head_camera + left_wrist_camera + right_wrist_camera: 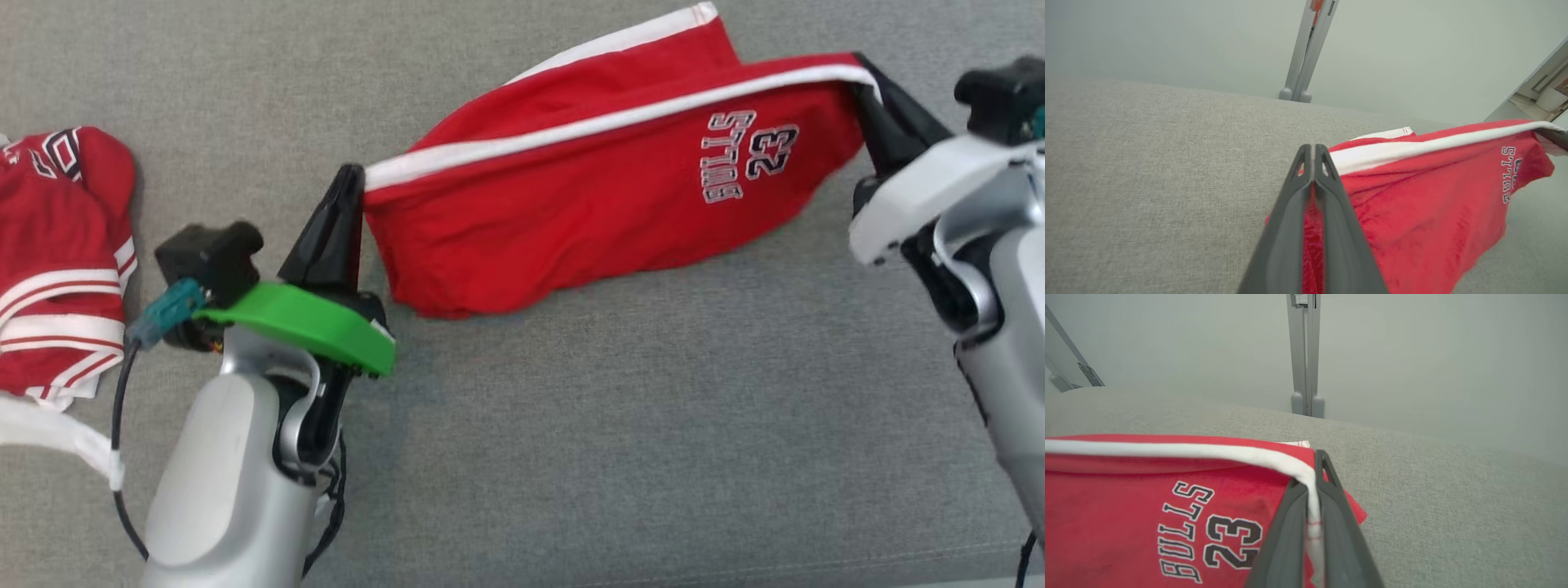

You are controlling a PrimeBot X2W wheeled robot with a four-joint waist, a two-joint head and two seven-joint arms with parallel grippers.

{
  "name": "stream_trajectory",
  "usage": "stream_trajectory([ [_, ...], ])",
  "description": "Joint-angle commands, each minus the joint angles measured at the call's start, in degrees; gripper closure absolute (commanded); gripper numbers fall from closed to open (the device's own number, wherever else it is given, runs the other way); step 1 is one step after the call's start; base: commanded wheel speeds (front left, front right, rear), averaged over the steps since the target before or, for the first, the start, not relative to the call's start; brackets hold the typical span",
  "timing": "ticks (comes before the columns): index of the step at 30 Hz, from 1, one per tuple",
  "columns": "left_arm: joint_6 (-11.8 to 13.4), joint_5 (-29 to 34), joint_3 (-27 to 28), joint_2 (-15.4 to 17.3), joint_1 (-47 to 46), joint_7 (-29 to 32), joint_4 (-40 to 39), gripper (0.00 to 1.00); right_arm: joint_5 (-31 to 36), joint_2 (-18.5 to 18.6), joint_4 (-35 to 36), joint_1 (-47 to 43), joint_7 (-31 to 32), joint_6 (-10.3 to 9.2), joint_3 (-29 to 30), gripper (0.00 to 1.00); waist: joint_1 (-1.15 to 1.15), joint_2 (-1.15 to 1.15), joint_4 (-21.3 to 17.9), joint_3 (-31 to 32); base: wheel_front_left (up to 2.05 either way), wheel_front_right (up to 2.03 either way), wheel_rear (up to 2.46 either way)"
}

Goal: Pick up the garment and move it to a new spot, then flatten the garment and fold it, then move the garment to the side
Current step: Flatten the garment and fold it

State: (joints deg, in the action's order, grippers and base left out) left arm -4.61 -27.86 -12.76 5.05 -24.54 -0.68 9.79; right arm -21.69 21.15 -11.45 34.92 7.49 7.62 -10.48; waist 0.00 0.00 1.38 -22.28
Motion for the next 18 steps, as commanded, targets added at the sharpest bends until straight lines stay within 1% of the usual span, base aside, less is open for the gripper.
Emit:
stream_trajectory([
  [1,-0.3,-0.2,0.1,0.1,-3.1,-0.7,1.6,1.00,-0.6,1.5,-2.7,3.7,0.1,-0.25,-0.7,1.00,0.00,0.00,4.0,-5.2,0.00,0.00,0.00],
  [5,-1.1,-1.3,-1.5,-1.0,-9.8,-2.9,6.7,1.00,-1.2,2.8,-10.8,12.9,-0.4,-0.24,-4.4,1.00,0.00,0.00,6.4,-7.6,0.00,0.00,0.00],
  [9,-1.4,-2.6,-2.9,-1.6,-15.1,-5.1,12.3,1.00,-1.2,3.1,-18.4,19.6,-1.5,-0.24,-7.2,1.00,0.00,0.00,7.9,-9.1,0.00,0.00,0.00],
  [12,-1.7,-3.9,-4.2,-1.7,-17.9,-5.9,17.2,1.00,-1.4,2.3,-23.8,23.2,-3.1,-0.24,-9.5,1.00,0.00,0.00,8.3,-9.5,0.00,0.00,0.00],
  [13,-1.8,-4.3,-4.8,-1.8,-18.6,-6.0,18.5,1.00,-1.3,2.2,-25.3,23.9,-3.7,-0.24,-9.9,0.89,0.00,0.00,8.3,-9.5,0.00,0.00,0.00],
  [14,-1.9,-4.7,-5.5,-1.9,-19.3,-6.3,19.8,1.00,-1.3,1.9,-26.7,24.5,-4.6,-0.24,-10.5,0.36,0.00,0.00,8.3,-9.6,0.00,0.00,0.00],
  [15,-2.1,-5.1,-6.4,-1.9,-19.9,-6.5,21.1,1.00,-1.5,1.6,-28.1,25.1,-5.9,-0.23,-10.9,0.00,0.00,0.00,8.3,-9.5,0.00,0.00,0.00],
  [16,-2.2,-5.1,-7.1,-1.9,-20.2,-6.8,22.0,0.87,-1.6,1.2,-29.2,25.3,-7.0,-0.20,-11.1,0.00,0.00,0.00,8.2,-9.5,0.00,0.00,0.00],
  [17,-2.3,-5.2,-7.8,-2.0,-20.5,-7.2,22.7,0.64,-1.7,0.9,-30.0,25.4,-8.2,-0.18,-11.3,0.00,0.00,0.00,8.1,-9.4,0.00,0.00,0.00],
  [18,-2.4,-5.1,-8.5,-2.0,-20.8,-8.1,23.3,0.00,-1.6,0.6,-31.2,25.2,-9.7,-0.18,-11.4,0.00,0.00,0.00,7.9,-9.2,0.00,0.00,0.00],
])
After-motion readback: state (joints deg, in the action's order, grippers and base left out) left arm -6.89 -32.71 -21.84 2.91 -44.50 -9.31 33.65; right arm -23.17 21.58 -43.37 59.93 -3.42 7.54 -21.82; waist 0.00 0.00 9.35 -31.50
